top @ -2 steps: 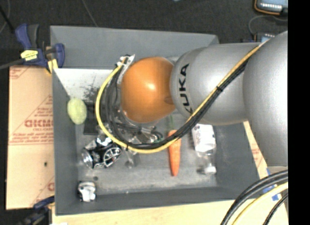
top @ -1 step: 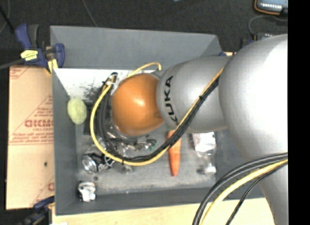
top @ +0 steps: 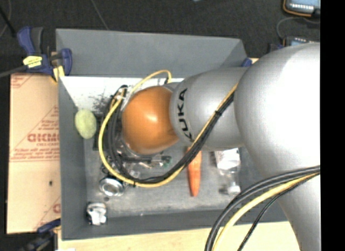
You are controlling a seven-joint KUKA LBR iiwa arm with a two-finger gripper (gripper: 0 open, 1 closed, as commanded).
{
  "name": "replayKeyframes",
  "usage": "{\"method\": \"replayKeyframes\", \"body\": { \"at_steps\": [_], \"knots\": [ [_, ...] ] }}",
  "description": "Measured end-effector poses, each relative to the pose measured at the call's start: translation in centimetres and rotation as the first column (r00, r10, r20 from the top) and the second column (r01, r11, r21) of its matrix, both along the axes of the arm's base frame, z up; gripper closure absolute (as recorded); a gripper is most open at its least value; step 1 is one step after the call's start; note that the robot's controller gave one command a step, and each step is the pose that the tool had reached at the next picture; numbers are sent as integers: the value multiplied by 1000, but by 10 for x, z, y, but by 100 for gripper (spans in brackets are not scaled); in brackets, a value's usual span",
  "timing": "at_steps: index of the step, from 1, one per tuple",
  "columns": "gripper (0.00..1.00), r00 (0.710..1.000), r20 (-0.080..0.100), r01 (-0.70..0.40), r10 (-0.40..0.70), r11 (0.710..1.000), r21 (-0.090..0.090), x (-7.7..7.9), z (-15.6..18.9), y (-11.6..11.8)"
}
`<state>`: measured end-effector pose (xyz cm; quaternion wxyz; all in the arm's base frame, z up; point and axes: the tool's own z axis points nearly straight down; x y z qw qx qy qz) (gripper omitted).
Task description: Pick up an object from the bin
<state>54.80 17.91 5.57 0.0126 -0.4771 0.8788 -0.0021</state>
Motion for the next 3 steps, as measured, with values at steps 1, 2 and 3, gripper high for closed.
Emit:
{"method": "replayKeyframes", "body": {
  "at_steps": [1, 2, 3],
  "knots": [
    [100, 1000, 0, -11, 11, 1000, 0, 0, 1, 0],
    [100, 1000, -2, -14, 14, 1000, 0, -2, 7, 0],
    [100, 1000, -9, -11, 11, 1000, -2, -4, 28, -1]
  ]
}}
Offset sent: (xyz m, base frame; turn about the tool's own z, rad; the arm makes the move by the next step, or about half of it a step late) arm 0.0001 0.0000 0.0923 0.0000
